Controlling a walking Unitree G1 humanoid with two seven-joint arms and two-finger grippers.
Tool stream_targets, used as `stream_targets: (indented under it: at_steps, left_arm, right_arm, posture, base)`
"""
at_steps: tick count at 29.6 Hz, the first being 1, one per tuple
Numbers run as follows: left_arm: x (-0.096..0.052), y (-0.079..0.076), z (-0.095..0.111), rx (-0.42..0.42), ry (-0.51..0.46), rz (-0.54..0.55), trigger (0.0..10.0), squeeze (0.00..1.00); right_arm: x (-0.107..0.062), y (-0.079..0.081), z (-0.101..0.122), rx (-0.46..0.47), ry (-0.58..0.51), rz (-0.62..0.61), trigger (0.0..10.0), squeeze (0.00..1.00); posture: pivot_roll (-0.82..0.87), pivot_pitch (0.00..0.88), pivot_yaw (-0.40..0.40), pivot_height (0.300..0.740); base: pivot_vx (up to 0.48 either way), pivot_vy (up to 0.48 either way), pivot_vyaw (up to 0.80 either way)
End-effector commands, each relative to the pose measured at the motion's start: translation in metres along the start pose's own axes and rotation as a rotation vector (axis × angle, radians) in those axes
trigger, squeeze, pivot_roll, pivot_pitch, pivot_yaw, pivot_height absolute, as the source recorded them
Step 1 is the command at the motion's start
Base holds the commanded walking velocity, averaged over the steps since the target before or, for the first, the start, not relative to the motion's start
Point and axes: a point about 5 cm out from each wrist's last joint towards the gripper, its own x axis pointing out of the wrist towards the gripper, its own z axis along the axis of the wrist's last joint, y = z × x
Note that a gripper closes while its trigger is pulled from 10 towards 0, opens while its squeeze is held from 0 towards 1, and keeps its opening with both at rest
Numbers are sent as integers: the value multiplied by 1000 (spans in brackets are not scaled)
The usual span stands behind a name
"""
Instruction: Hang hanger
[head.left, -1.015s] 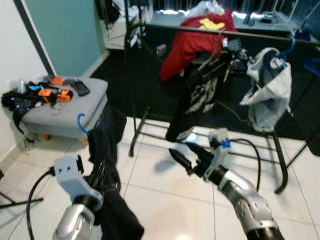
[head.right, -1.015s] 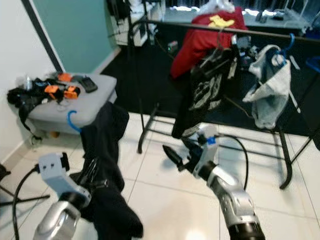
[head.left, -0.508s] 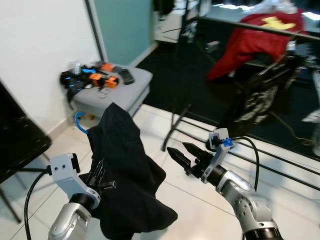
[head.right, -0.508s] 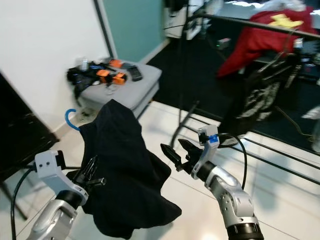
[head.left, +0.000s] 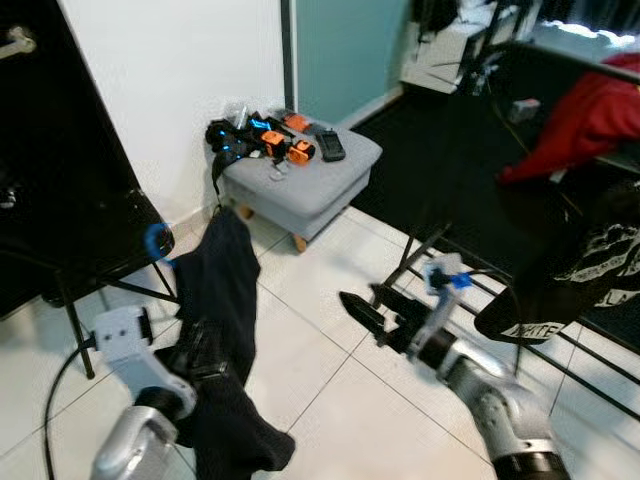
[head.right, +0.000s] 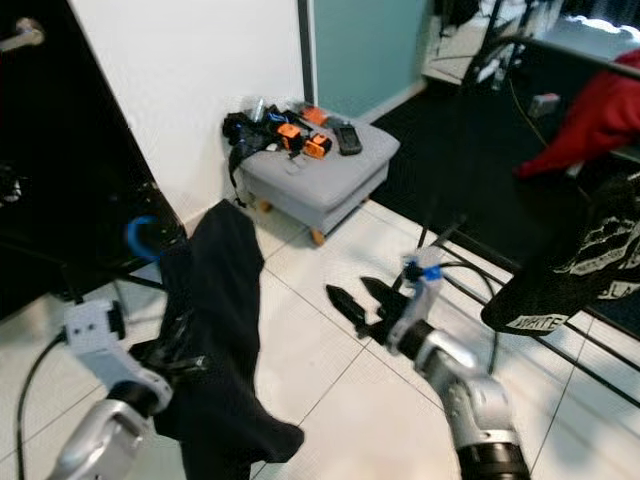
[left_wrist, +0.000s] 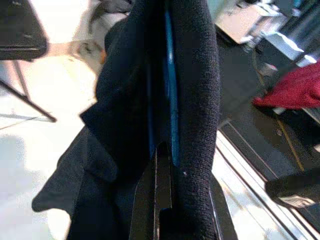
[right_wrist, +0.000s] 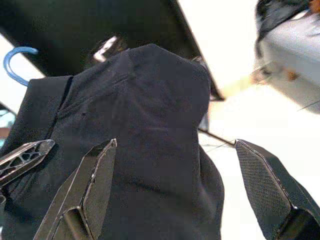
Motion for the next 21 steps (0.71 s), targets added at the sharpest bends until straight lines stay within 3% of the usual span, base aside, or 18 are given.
stream_targets:
  at_steps: [1,21]
  left_arm:
    - [-1,-2,3,-3,-16,-8,10000,0]
    - [0,-2,3,-5,-18,-2,10000,0]
  right_arm:
    - [-2,0,-5,17,21,1,10000,0]
    - [-3,0,-4,19,32,19,10000,0]
  posture:
    - [-16,130,-1,740]
    - [-17,130,-5,740]
  base:
    - [0,0,738]
    - [0,0,734]
